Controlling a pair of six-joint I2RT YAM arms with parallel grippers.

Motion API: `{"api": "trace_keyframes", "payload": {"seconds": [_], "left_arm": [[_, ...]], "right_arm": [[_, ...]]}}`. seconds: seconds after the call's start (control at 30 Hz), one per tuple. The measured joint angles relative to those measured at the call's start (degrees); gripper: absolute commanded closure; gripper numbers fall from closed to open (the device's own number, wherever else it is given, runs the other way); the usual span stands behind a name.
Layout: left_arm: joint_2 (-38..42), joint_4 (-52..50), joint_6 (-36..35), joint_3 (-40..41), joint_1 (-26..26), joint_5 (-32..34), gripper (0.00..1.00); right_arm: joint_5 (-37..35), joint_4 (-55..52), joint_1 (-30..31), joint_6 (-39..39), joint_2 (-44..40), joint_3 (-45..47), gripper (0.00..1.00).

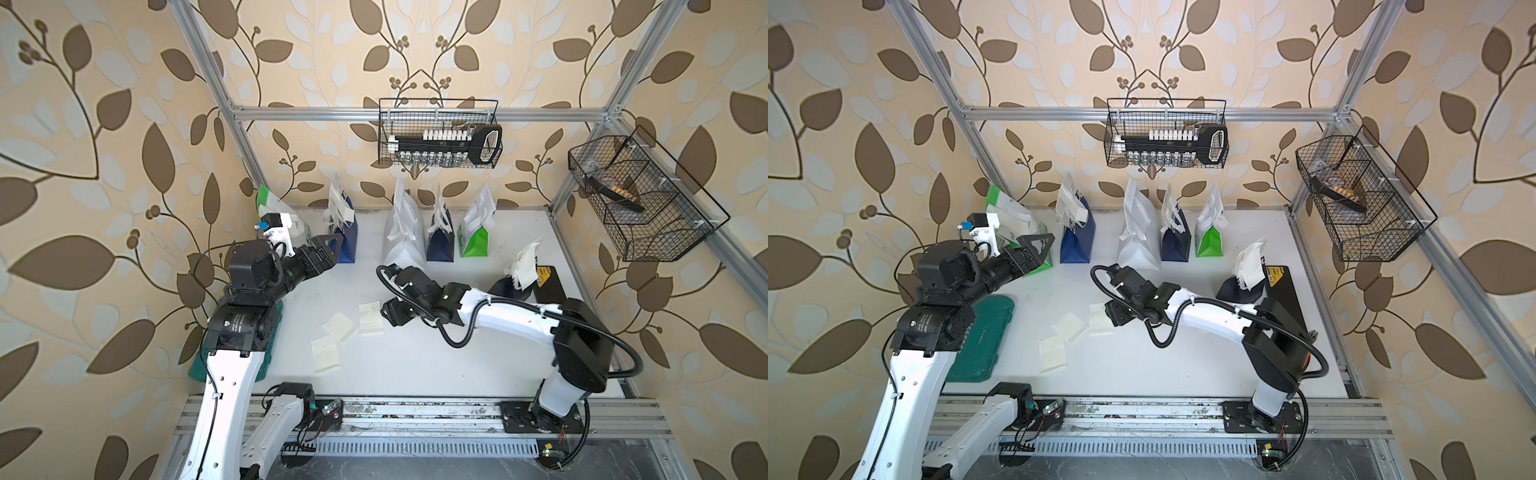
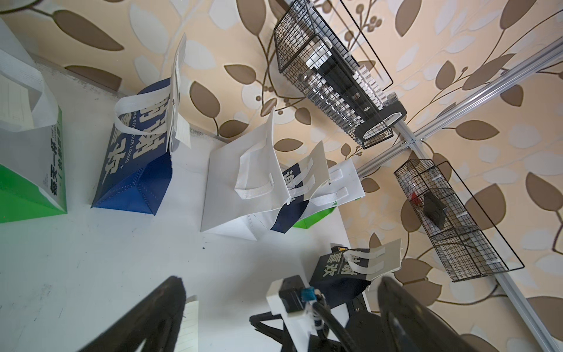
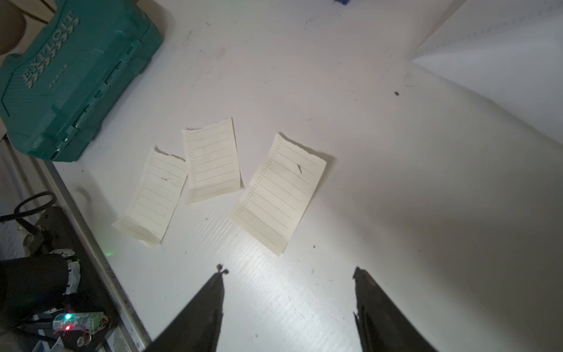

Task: Staple the receipts to the bags
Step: Pick up the receipt from the center of the board.

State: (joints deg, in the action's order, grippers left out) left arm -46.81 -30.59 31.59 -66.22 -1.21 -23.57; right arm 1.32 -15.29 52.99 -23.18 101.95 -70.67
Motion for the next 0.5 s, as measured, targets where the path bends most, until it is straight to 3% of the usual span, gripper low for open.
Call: {"api": "trace_keyframes", "payload": {"seconds": [0.27,0.5], "left_arm": [[0.0,-1.3,-0.1,0.4,-0.4,-0.5,0.03],[-0.4,-1.4,-0.1,0.9,-0.7,-1.0,0.03]], "right_arm": [[4.6,4.4,-2.9,-3.3,10.8,-3.2,0.38],[7.4,8.0,-4.3,-5.4,14.3,-3.2,0.45]]}}
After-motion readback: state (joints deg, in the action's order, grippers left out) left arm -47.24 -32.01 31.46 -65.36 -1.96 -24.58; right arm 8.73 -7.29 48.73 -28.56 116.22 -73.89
